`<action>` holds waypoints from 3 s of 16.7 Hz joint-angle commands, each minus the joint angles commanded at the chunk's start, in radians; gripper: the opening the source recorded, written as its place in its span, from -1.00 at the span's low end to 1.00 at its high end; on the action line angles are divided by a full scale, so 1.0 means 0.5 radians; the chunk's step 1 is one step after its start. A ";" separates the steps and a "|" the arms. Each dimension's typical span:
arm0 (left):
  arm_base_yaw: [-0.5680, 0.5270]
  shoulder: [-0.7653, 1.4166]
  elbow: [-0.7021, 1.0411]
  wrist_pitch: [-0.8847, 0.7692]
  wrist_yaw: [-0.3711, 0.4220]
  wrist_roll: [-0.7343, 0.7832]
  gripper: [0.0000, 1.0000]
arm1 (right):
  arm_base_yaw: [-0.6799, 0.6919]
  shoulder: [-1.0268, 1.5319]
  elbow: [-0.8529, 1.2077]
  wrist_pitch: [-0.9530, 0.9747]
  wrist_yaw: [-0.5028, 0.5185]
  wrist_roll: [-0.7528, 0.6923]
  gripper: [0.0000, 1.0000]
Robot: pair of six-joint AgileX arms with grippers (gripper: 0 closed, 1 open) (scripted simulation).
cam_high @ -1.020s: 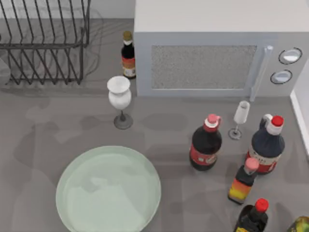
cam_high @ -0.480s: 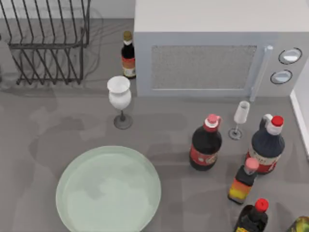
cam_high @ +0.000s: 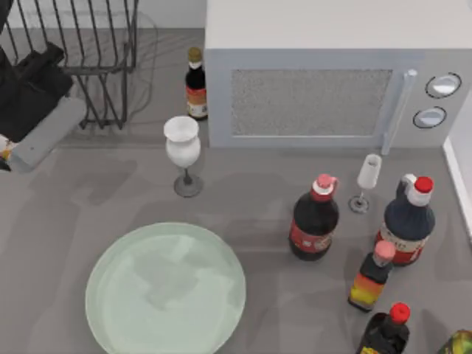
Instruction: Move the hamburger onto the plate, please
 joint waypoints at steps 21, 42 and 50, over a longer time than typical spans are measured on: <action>-1.060 0.101 -0.360 0.008 0.051 3.952 -1.00 | 0.000 0.000 0.000 0.000 0.000 0.000 1.00; -1.094 0.223 -0.630 0.377 0.053 4.093 -1.00 | 0.000 0.000 0.000 0.000 0.000 0.000 1.00; -1.094 0.223 -0.630 0.377 0.053 4.093 0.21 | 0.000 0.000 0.000 0.000 0.000 0.000 1.00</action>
